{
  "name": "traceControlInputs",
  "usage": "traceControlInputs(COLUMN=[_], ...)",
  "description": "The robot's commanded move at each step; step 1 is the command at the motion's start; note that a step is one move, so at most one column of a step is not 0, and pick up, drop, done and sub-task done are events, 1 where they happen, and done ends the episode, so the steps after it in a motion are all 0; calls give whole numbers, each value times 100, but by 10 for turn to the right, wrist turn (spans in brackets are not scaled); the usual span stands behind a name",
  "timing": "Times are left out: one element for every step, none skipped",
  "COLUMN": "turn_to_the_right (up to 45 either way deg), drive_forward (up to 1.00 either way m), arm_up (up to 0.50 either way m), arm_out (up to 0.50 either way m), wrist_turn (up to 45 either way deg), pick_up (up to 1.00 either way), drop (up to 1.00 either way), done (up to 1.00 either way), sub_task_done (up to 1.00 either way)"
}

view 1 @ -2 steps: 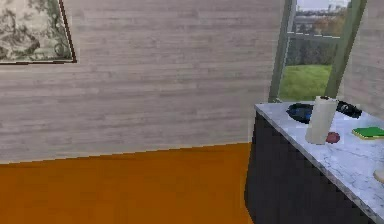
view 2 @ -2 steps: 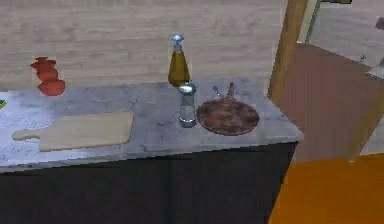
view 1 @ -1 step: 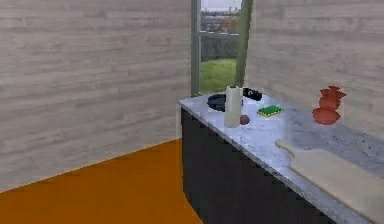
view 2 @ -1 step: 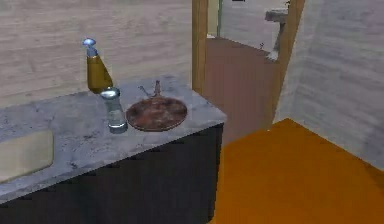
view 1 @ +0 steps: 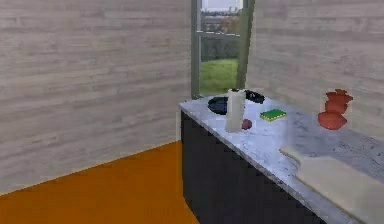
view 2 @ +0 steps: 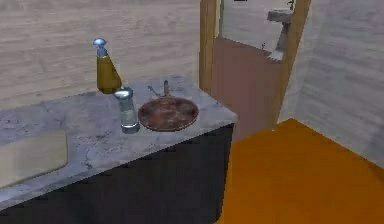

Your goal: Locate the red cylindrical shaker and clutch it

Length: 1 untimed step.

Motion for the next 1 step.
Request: traceControlInputs(turn_to_the_right=[-450], drive_forward=[0], arm_up=[0], arm_out=[0], wrist_turn=[0], pick_up=[0], drop=[0], done=[0], sub_task_done=[0])
